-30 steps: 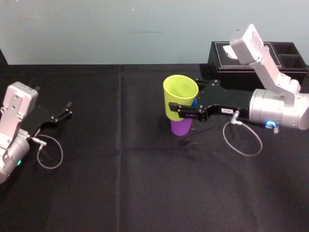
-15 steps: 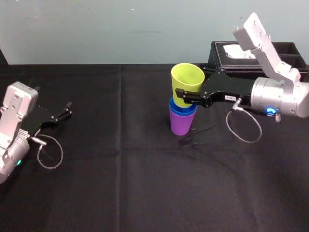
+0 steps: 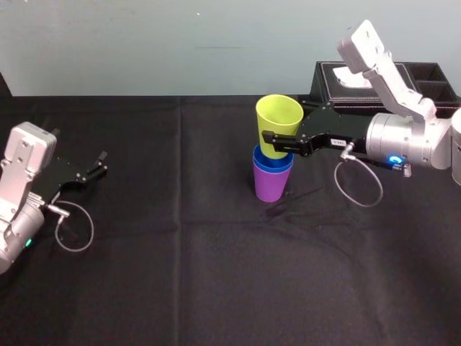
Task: Stack the three plastic cups sequentially using one hand.
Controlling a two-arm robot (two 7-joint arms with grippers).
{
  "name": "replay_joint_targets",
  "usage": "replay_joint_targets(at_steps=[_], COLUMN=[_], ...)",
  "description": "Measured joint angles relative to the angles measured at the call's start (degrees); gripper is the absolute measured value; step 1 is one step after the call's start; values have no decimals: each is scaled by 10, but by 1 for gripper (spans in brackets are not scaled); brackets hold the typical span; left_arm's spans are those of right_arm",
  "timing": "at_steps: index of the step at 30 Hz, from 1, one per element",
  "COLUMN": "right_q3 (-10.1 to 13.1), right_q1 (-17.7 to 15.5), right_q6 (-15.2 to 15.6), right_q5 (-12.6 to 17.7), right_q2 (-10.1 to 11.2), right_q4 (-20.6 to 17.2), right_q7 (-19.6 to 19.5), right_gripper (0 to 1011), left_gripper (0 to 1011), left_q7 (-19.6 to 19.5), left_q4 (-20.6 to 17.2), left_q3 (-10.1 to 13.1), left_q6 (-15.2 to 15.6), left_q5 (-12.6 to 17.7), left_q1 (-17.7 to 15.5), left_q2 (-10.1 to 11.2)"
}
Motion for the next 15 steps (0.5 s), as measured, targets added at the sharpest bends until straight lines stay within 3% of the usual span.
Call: replay_joint_targets(at_steps=[15], right_q3=[-2], right_q1=[3], right_q6=[-4], right_q5=[-6], right_q2=[-8], right_q4=[15], right_q7=[9], right_gripper=[726], left_gripper=[1011], left_q7=[0], left_q4=[0], left_q3=[0], left_q6=[0], left_q5=[0], left_q1=[0], left_q2=[0])
